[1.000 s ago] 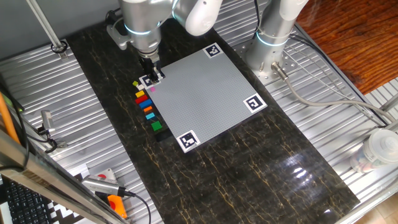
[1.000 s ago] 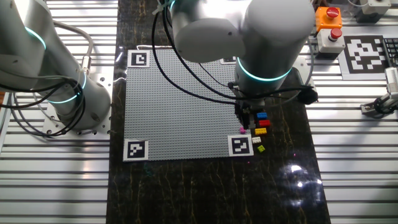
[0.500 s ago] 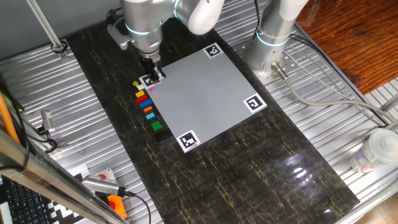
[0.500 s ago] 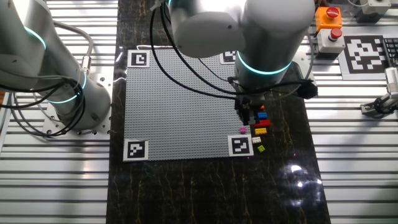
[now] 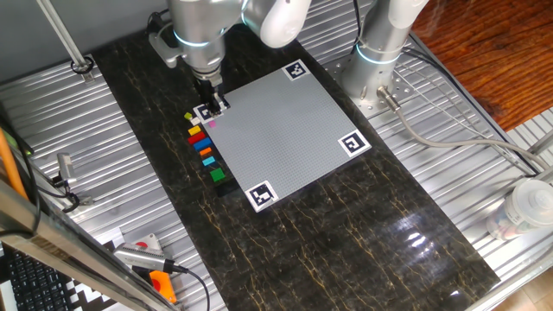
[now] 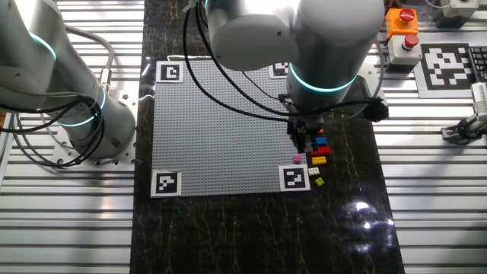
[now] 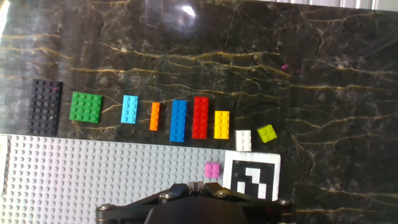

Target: Build with small Lego blocks

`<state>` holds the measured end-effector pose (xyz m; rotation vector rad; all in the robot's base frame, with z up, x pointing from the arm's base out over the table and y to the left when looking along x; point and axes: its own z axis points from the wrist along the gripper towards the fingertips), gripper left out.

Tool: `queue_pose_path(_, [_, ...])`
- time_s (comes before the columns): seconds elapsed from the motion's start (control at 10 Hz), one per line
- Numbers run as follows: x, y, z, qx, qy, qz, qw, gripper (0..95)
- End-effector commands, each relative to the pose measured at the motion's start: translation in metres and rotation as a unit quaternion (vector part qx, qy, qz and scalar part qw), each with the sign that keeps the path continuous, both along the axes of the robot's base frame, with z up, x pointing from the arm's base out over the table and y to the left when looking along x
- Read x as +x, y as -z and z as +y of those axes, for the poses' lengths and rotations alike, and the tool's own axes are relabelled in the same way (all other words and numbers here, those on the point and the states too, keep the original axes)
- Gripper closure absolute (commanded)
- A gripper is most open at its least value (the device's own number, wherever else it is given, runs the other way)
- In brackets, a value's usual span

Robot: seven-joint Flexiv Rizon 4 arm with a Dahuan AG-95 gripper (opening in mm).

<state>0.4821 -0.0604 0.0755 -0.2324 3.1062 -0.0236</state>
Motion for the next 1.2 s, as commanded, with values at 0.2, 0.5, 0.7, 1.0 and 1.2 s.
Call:
queue_pose_path(0.2, [-0.0017,-0.0006,-0.0005,0.001,-0.002,0.004,1.0,95.0])
queue_pose_path(0.5, [-0.0018,-0.0015,-0.0003,0.003,-0.012,0.001,0.9999,95.0])
queue_pose_path(0.7, [-0.0018,-0.0018,-0.0002,0.003,-0.014,0.002,0.9999,95.0])
queue_pose_path(1.0, [-0.0018,-0.0021,-0.0001,0.003,-0.018,0.002,0.9998,95.0])
queue_pose_path(1.2, [-0.0018,-0.0023,-0.0001,0.003,-0.018,0.002,0.9998,95.0])
